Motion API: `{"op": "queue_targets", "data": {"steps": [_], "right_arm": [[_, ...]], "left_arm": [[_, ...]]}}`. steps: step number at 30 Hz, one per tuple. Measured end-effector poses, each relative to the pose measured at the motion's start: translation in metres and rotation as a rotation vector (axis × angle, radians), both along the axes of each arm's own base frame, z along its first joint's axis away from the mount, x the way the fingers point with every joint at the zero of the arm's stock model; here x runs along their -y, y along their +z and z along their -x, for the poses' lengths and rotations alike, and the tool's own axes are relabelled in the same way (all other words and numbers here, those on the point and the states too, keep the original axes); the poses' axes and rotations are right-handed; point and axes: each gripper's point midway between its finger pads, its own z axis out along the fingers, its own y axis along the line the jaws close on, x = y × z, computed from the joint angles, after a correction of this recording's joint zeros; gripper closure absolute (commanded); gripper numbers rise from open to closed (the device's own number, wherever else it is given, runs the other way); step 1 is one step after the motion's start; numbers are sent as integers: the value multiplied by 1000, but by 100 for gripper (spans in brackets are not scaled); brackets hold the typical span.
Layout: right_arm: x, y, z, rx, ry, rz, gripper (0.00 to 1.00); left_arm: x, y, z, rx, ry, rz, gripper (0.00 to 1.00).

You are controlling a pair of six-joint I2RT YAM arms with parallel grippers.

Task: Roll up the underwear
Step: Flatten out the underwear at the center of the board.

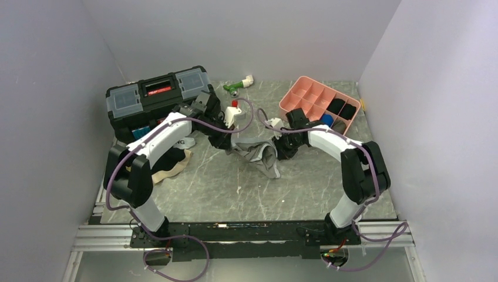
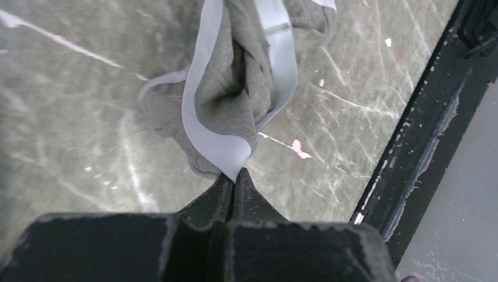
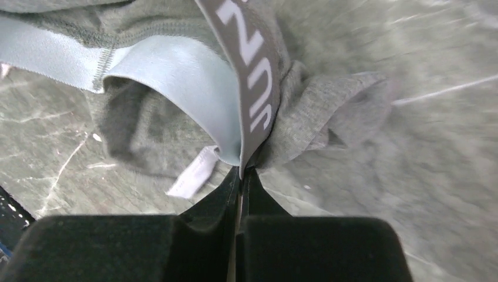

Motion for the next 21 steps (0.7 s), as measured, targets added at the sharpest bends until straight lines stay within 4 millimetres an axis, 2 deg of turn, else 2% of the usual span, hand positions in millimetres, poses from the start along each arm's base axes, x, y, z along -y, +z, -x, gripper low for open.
{"op": "queue_targets", "data": {"steps": [2,5,7,9,12,14,15,16,17,19,20,21], "right_arm": [[2,18,-10,43,-6,1,100],[6,63,-37,152,-23,-8,100],[8,107,-60,262,-38,-24,100],[11,146,-75,368,-48,-39,100],[20,194,-75,493,-58,-44,100],[25,212,-64,540,-49,-46,100],[27,217,-58,557,-43,-46,96],[29,216,-52,565,-34,-47,84],[31,207,-39,554,-16,-42,70],[36,181,-14,495,18,-28,48],[39,164,-3,453,31,-19,40],[42,140,13,395,59,-3,35]], "left_arm": [[-7,7,-9,16,27,-10,100],[-18,34,-34,90,74,-6,100],[-24,63,-56,181,103,4,100],[-28,91,-72,272,127,13,99],[-33,118,-76,361,137,18,95],[-36,128,-68,396,127,18,89],[-38,130,-61,409,122,19,82],[-41,127,-52,416,115,14,74],[-45,116,-37,413,102,1,66],[-51,86,-6,376,64,-43,52],[-52,70,8,354,42,-63,46],[-54,44,27,321,8,-105,36]]}}
